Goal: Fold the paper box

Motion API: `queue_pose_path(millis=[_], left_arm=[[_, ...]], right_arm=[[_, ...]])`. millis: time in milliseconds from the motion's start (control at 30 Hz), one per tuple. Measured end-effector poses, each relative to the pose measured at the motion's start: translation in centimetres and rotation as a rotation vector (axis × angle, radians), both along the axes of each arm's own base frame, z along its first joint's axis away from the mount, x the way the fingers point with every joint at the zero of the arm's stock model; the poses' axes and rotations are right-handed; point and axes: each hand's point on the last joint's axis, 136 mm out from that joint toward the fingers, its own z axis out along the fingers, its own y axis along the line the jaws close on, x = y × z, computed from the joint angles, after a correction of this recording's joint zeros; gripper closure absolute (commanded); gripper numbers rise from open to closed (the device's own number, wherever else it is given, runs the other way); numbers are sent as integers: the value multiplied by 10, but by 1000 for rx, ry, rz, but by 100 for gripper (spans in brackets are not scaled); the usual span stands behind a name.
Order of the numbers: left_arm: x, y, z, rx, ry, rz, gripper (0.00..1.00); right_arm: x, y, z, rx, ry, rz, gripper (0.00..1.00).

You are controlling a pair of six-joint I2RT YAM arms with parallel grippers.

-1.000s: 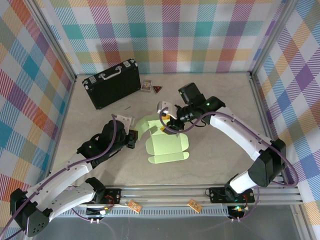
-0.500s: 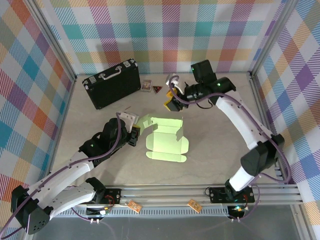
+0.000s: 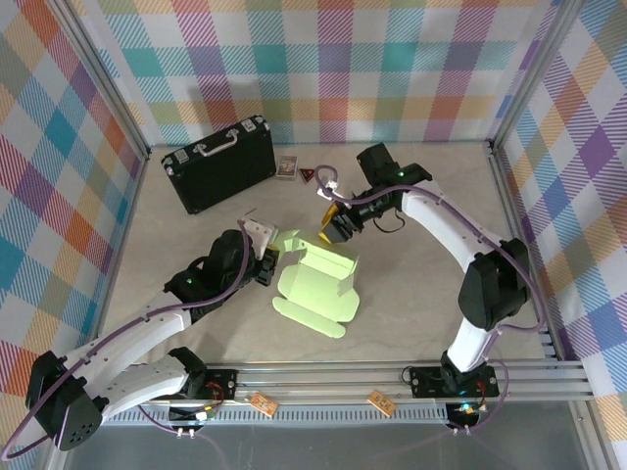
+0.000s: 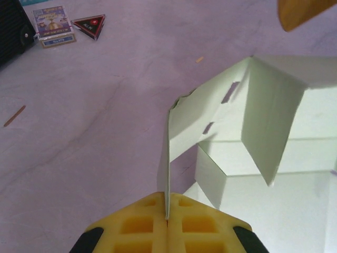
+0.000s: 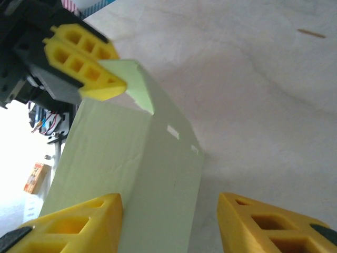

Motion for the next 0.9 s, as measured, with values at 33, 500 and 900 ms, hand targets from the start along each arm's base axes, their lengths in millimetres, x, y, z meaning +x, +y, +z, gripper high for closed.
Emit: queue_pose_path(millis=[33, 500, 900], left_arm=[[0, 0, -1, 0, 1, 0, 100], [0, -1, -19, 0, 12, 7, 100], [4, -2, -13, -20, -10, 24, 100]], right_arm=[[-4, 0, -1, 1, 4, 5, 49], [-14, 4, -24, -57, 116, -89, 34], [-40, 10, 3, 22, 274, -180, 25]])
